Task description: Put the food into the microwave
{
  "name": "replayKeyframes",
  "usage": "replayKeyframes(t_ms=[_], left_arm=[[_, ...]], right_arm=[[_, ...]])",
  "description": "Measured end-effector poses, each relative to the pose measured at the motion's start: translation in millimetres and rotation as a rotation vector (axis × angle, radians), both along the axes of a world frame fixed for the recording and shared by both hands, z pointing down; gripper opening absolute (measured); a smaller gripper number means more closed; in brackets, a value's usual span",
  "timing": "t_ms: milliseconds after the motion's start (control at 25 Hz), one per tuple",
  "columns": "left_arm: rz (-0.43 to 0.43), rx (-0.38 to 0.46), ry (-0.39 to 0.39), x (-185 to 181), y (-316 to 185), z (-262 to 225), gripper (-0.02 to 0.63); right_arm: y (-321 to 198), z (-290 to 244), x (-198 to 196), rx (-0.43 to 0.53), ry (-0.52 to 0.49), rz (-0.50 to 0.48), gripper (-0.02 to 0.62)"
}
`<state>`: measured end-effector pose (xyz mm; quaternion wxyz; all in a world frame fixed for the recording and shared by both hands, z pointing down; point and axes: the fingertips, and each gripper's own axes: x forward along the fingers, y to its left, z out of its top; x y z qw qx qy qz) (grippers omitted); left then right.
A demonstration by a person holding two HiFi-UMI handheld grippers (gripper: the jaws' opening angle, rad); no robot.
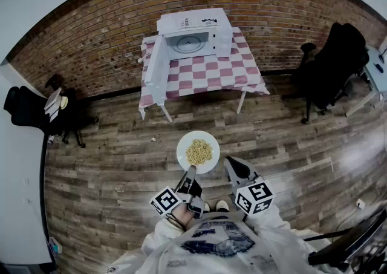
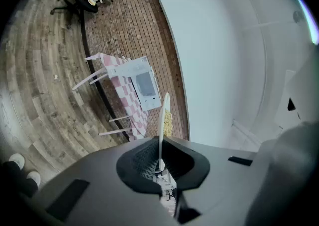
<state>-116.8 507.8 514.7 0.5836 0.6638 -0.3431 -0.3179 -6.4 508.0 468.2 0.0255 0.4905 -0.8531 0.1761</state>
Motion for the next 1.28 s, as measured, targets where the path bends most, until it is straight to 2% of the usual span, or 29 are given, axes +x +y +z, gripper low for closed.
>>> replayKeyframes(t_ms=[160, 200, 280, 320, 400, 560, 840, 1040, 1160, 1280], left_arm=[[0.012, 0.01, -0.186, -15, 10, 13, 0.015], [0.012, 0.006, -0.164, -13, 12, 12, 0.017], [0.006, 0.007, -0.056, -2, 14, 3, 0.017], [0.005, 0.008, -0.048, 0, 15, 2, 0.015], [0.006, 0.007, -0.085, 2, 17, 5, 0.017], [-0.003, 0.005, -0.105, 13, 16, 9, 0.015], [-0.006, 0.031, -0.058, 50, 13, 3, 0.017], [-0.002, -0.014, -0.123, 60, 14, 21, 0.017], [-0.005, -0.025, -0.19, 59, 11, 26, 0.017], [-0.011, 0.001, -0.14, 65, 0, 19, 0.017]], right_arm=[[7, -5, 2, 0.017, 0.002, 0.009, 0.014], [9, -5, 3, 0.018, 0.002, 0.012, 0.014], [12, -7, 6, 0.023, 0.0, 0.012, 0.014], [13, -7, 6, 0.025, -0.003, 0.009, 0.014], [16, -6, 10, 0.024, -0.018, 0.004, 0.014], [19, -4, 24, 0.023, -0.031, 0.002, 0.014], [19, 2, 56, 0.012, -0.055, -0.004, 0.014], [17, 10, 69, -0.008, -0.064, -0.014, 0.014], [13, 10, 76, -0.007, -0.058, -0.011, 0.015], [5, 12, 79, -0.016, -0.06, -0.008, 0.014]])
